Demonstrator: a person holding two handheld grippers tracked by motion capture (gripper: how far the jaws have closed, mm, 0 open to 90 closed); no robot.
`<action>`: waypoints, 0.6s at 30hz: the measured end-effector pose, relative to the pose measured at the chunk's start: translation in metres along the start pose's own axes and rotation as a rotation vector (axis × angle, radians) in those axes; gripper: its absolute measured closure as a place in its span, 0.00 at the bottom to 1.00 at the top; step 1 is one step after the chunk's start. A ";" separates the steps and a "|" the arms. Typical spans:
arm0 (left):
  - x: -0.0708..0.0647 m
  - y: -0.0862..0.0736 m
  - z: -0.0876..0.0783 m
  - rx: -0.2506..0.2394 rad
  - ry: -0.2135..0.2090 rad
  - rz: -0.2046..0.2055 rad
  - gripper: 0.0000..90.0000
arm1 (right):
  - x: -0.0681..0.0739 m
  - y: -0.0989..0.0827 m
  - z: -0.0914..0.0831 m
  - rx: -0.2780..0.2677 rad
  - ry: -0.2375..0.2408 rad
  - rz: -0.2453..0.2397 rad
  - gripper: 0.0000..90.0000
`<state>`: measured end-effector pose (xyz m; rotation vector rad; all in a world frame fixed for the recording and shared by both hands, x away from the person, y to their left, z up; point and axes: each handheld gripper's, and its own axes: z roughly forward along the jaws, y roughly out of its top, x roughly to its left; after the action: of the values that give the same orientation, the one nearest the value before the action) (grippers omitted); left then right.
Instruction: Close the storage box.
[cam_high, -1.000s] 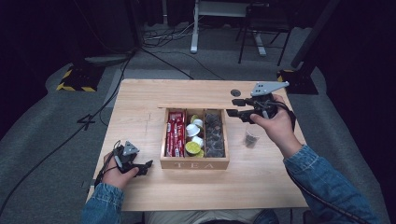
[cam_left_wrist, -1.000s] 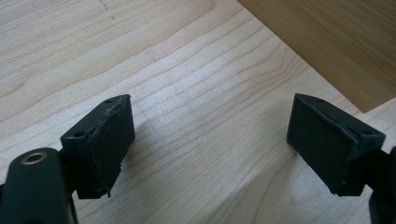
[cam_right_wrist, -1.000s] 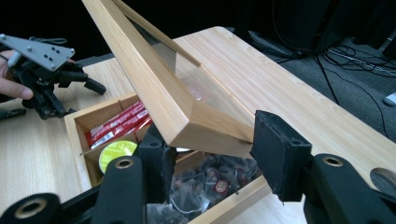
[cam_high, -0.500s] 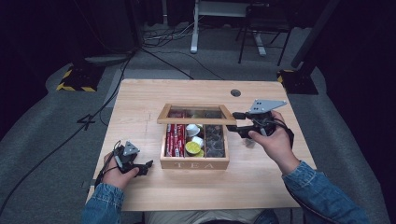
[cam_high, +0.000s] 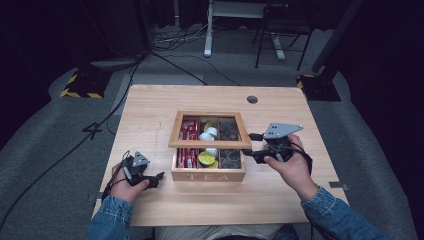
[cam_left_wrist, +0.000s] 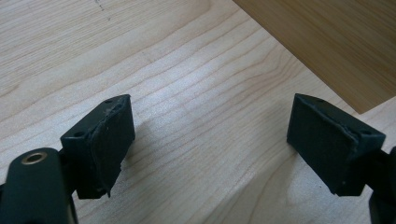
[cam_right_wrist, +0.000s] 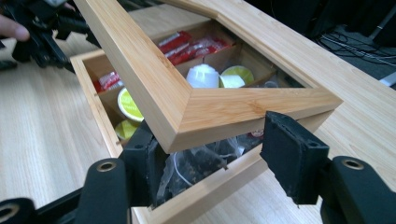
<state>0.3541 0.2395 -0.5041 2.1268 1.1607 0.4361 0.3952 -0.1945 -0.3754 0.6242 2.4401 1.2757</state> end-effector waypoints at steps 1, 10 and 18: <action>0.000 0.000 0.000 0.004 -0.004 -0.001 0.17 | 0.001 -0.001 0.000 0.004 -0.004 -0.003 0.45; 0.000 0.000 0.000 0.005 -0.006 0.000 0.17 | 0.011 -0.013 0.005 0.028 -0.033 -0.017 0.46; -0.001 0.000 0.000 0.003 -0.003 0.006 0.17 | 0.016 -0.025 0.011 0.051 -0.026 -0.012 0.47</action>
<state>0.3542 0.2387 -0.5039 2.1333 1.1550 0.4340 0.3803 -0.1914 -0.4032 0.6340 2.4585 1.1970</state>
